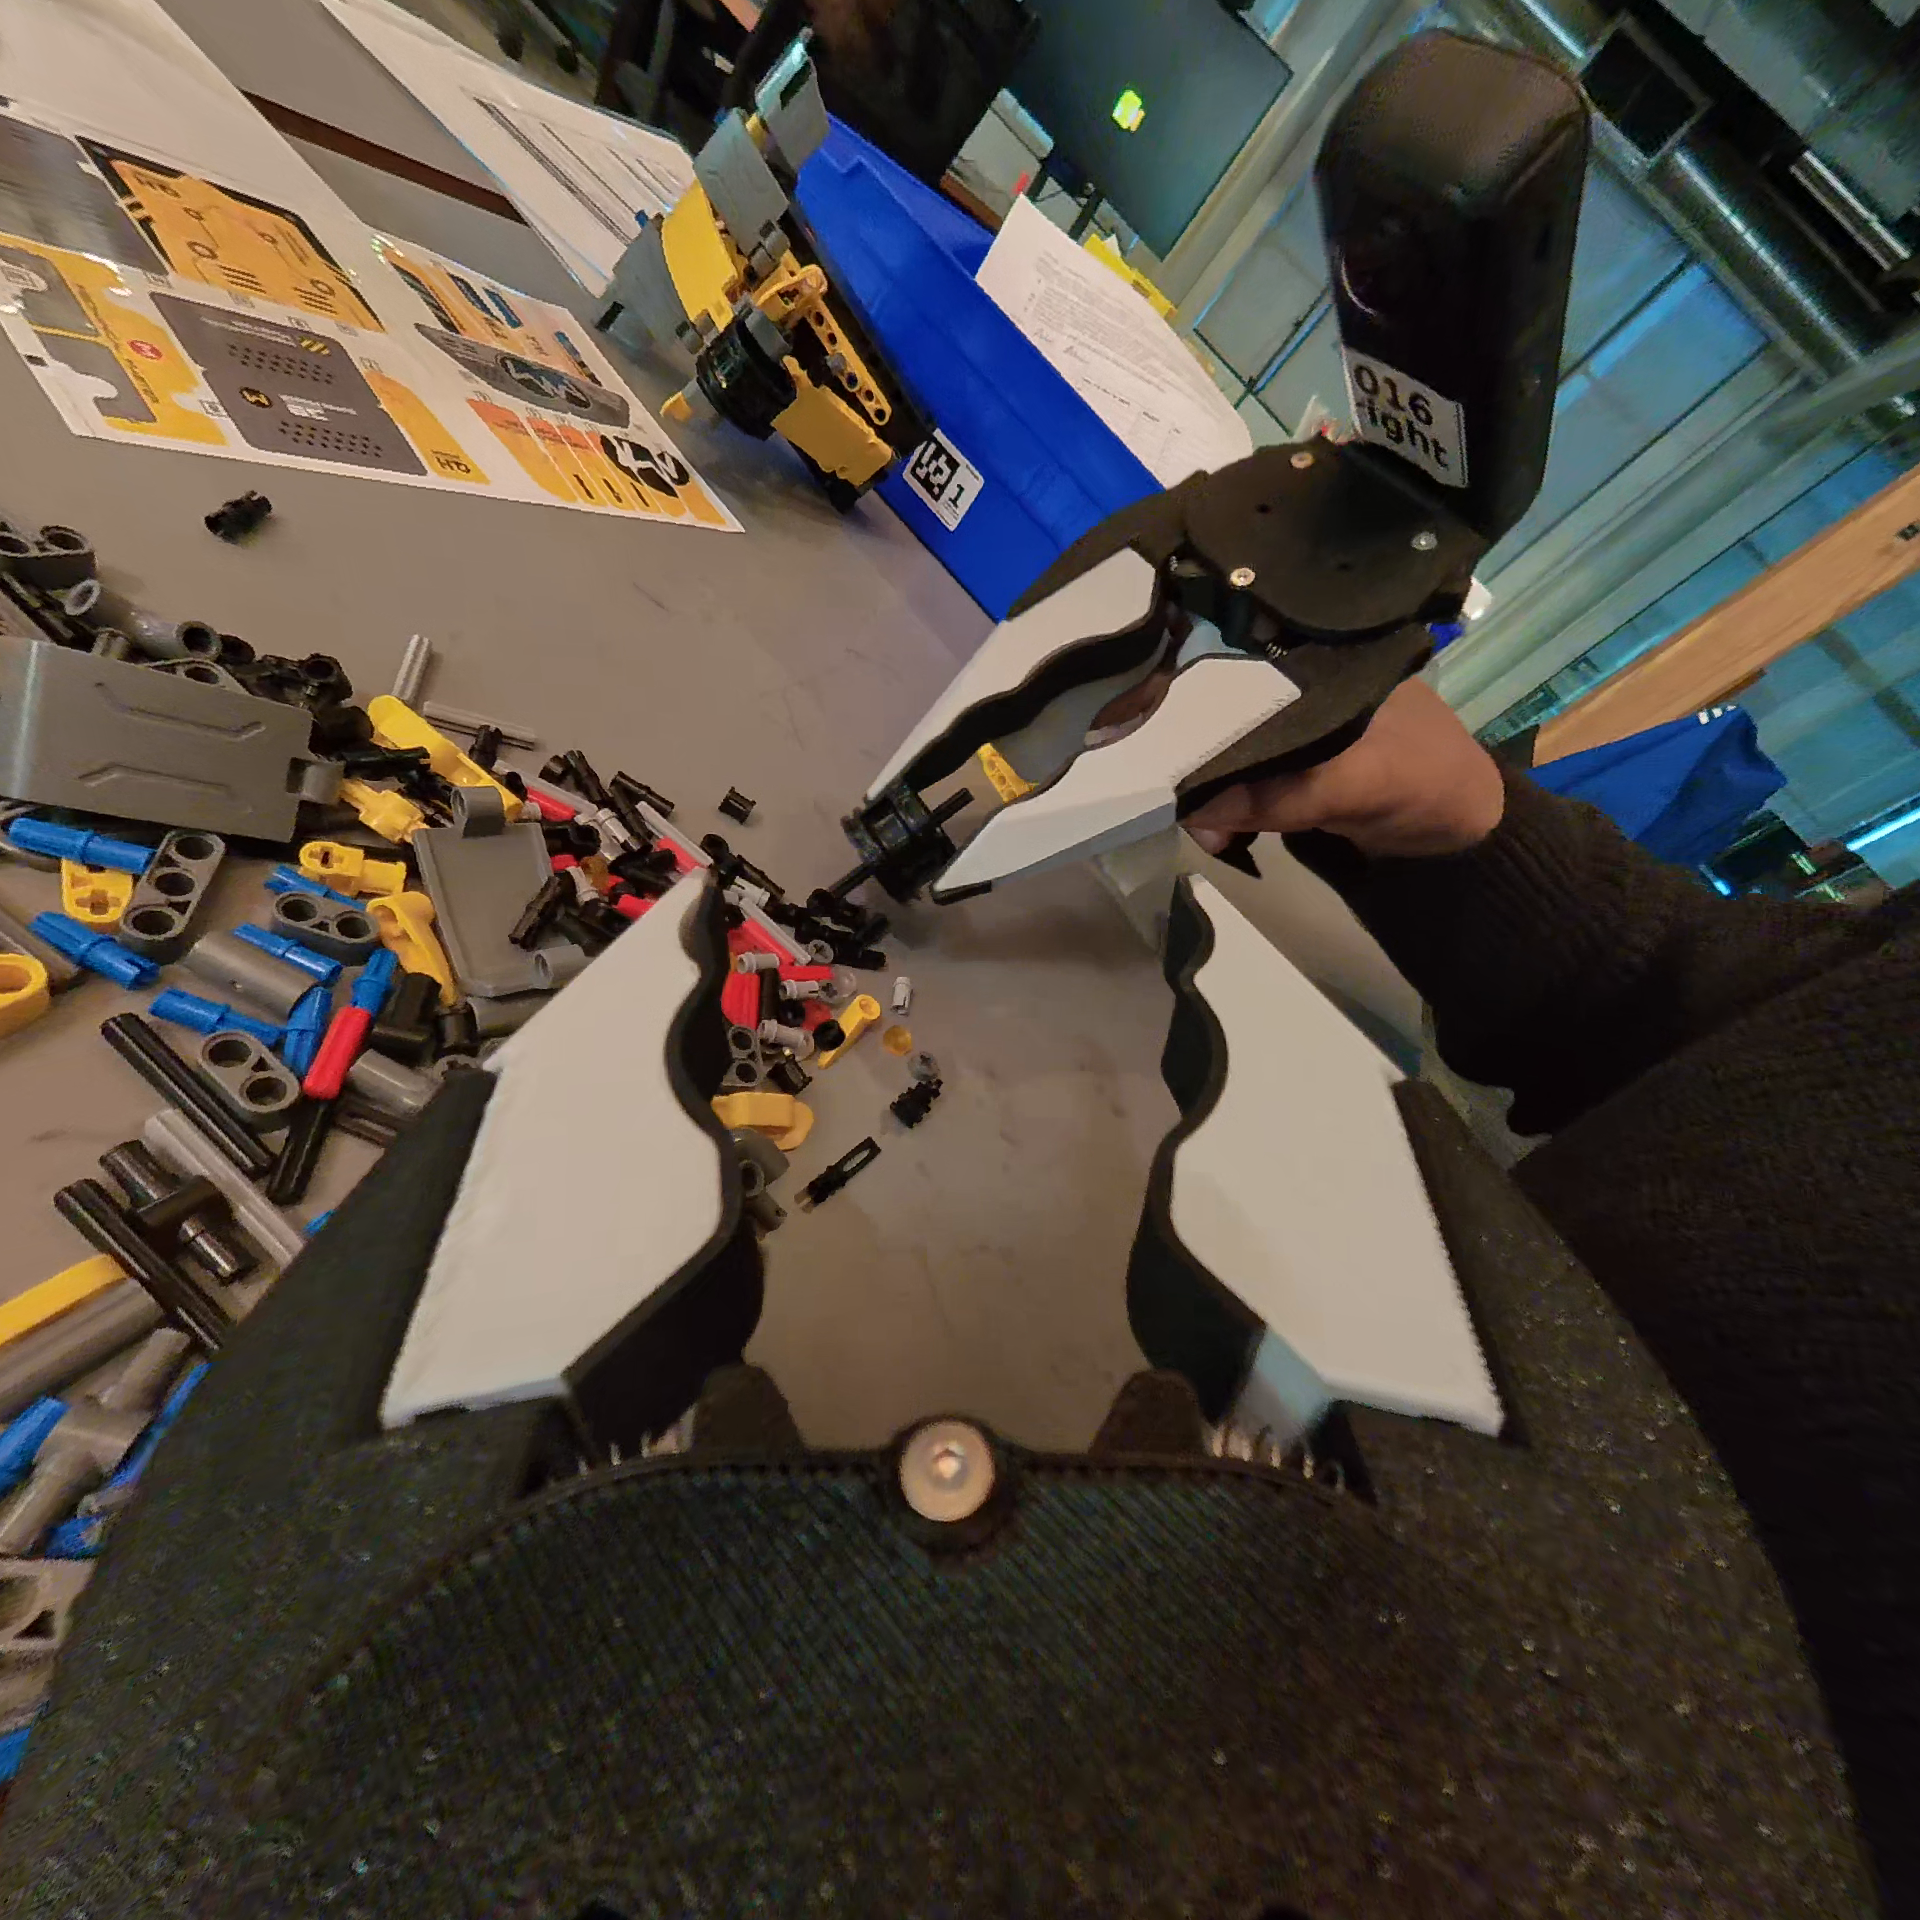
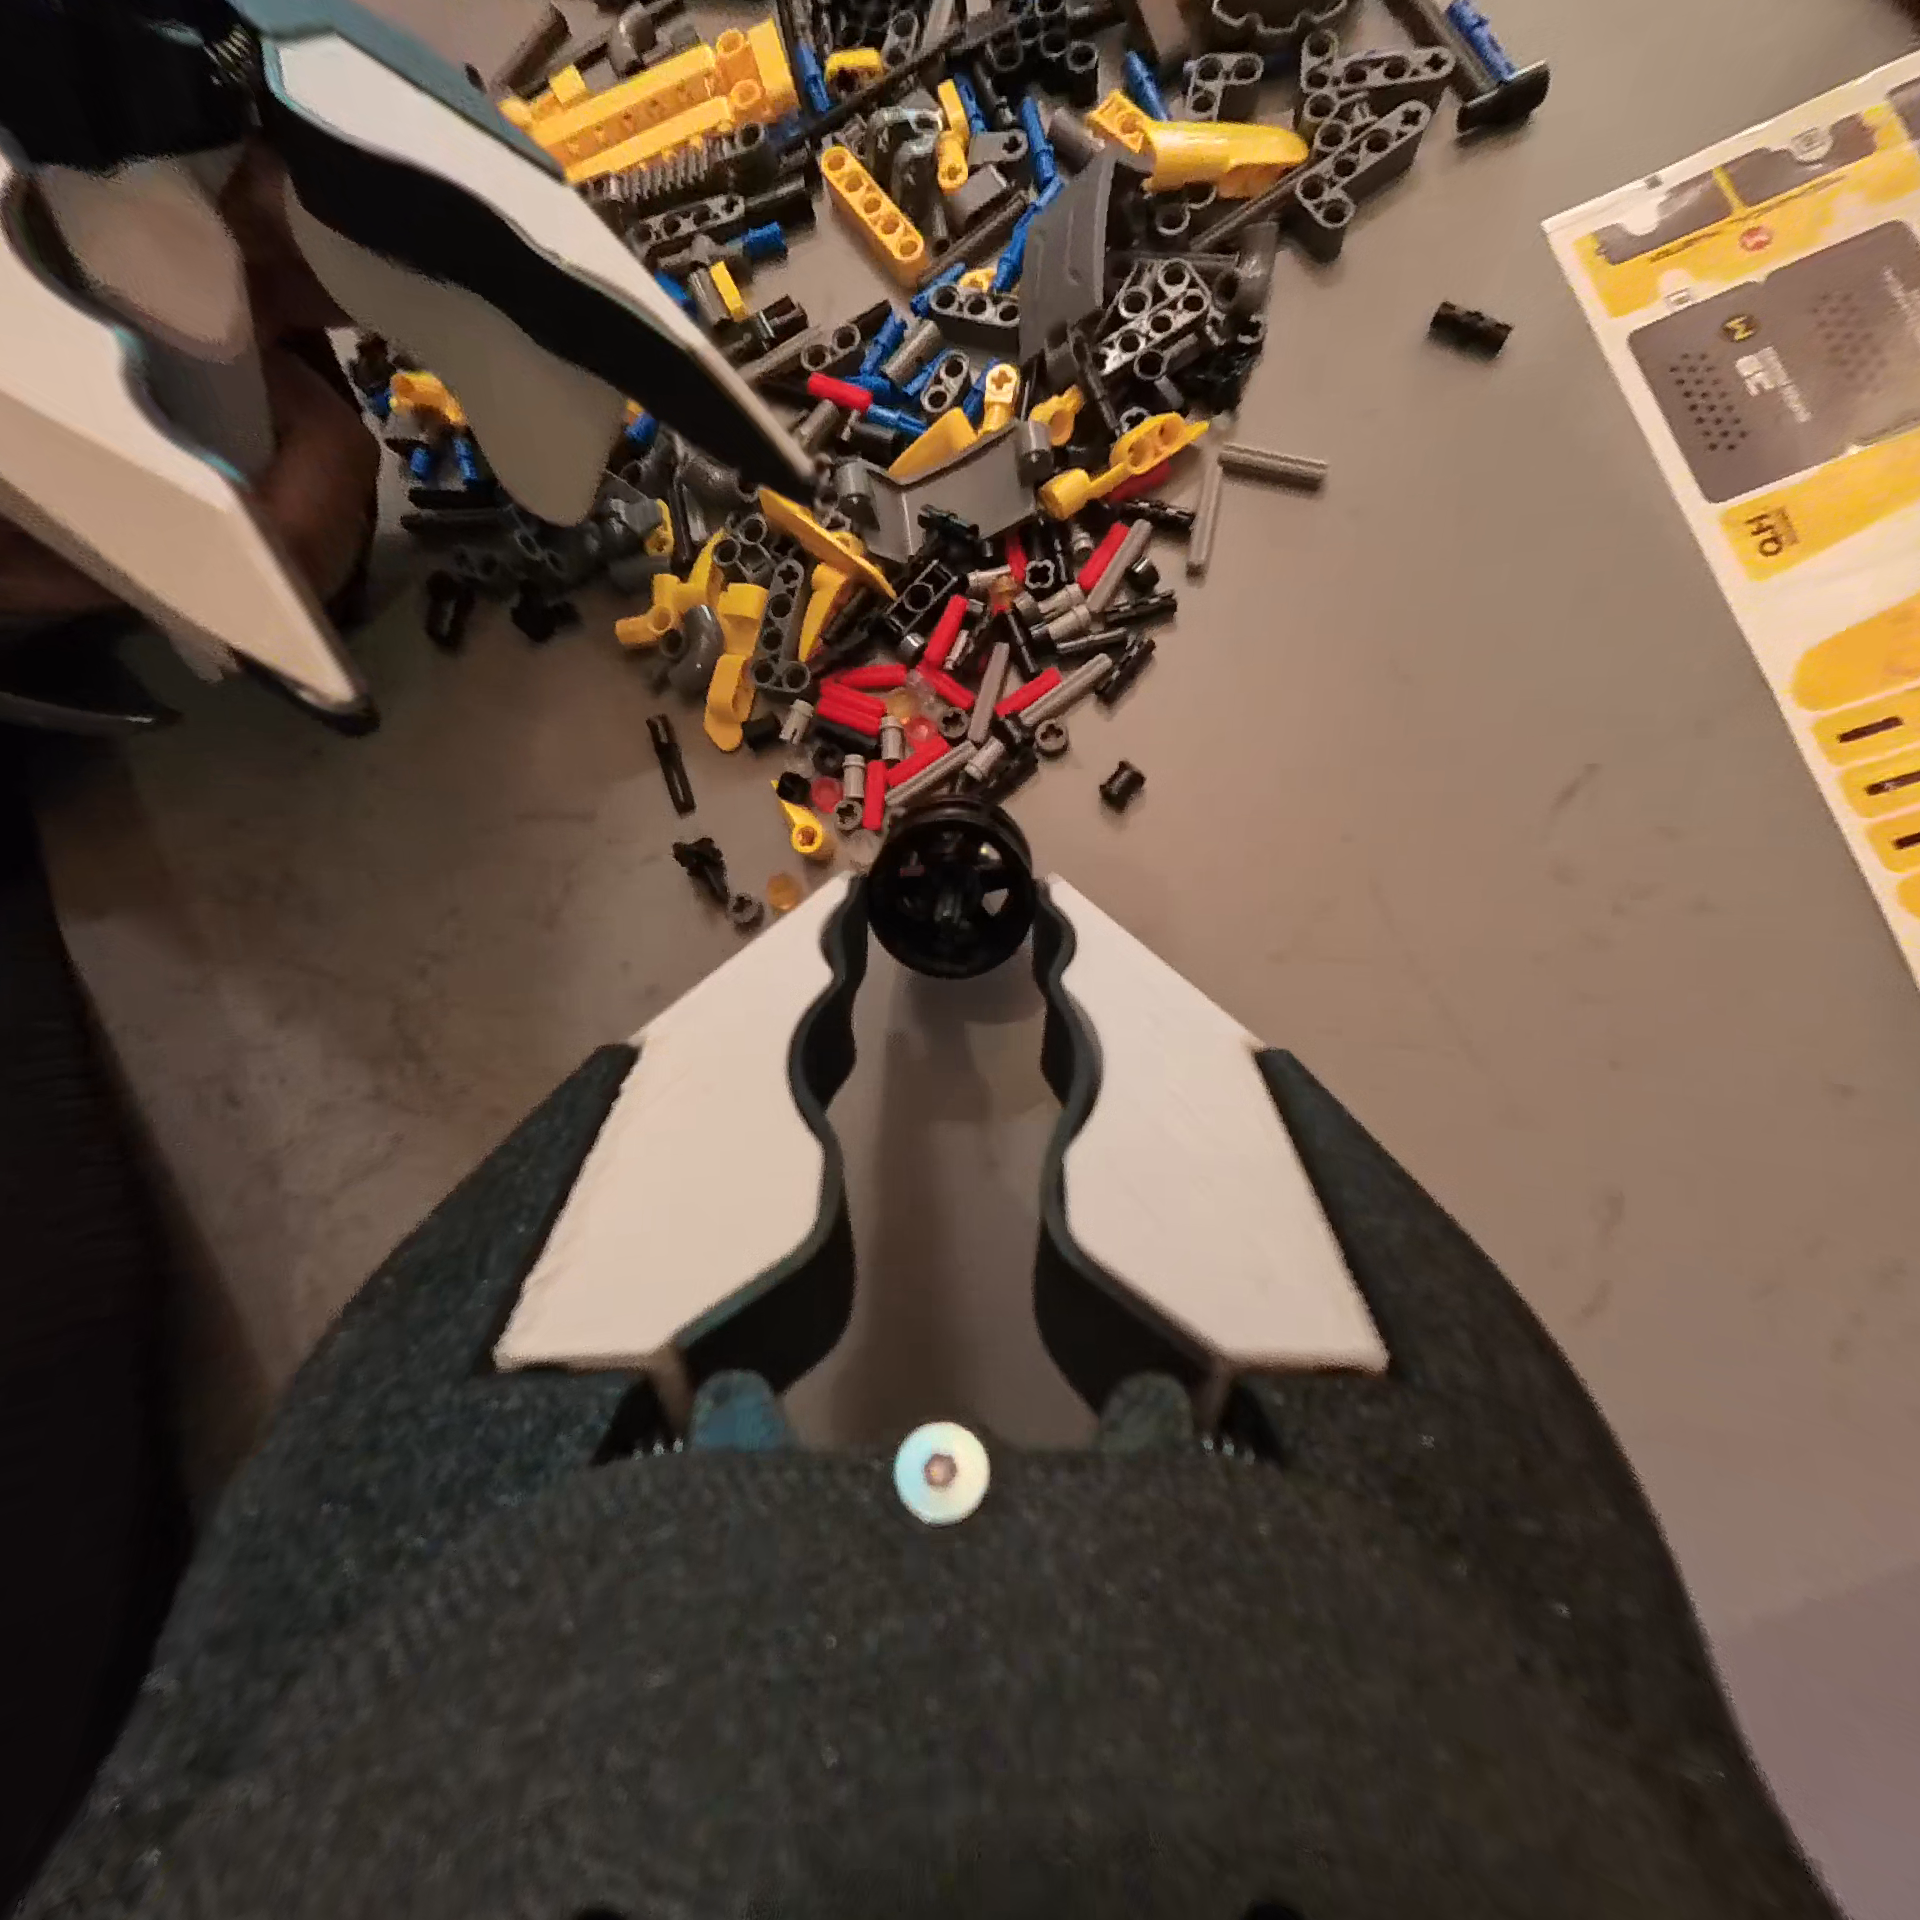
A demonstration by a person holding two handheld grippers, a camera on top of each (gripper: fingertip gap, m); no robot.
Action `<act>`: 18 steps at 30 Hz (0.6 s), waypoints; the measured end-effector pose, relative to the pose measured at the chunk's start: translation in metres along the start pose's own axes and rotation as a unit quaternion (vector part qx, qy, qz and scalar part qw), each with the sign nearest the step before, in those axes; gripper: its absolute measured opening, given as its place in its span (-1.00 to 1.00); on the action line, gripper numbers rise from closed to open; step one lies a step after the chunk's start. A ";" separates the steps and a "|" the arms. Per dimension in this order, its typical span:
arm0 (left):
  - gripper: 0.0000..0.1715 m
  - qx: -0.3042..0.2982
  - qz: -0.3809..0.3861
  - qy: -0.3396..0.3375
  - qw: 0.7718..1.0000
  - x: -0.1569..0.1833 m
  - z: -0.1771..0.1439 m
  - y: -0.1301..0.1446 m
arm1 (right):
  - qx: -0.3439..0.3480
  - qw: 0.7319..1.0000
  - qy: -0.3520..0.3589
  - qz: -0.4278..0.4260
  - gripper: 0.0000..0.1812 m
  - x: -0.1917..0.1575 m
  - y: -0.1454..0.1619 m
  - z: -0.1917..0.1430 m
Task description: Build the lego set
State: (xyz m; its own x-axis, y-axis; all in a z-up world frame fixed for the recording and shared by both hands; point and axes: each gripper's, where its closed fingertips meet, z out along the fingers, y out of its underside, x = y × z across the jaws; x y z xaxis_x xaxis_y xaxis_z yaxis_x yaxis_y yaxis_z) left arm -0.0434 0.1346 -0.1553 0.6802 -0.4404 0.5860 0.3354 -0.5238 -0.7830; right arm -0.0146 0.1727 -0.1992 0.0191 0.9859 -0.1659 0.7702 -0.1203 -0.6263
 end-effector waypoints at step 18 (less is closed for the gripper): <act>-0.04 -0.001 0.006 -0.003 1.000 0.000 -0.001 -0.001 | -0.083 0.995 0.040 0.024 -0.66 0.001 0.040 -0.023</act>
State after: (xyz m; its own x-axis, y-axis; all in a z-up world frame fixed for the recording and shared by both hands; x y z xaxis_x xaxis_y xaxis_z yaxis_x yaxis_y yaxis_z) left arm -0.0438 0.1344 -0.1546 0.6881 -0.4429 0.5748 0.3258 -0.5193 -0.7901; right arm 0.0310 0.1710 -0.2066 0.1039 0.9863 -0.1280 0.8616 -0.1536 -0.4838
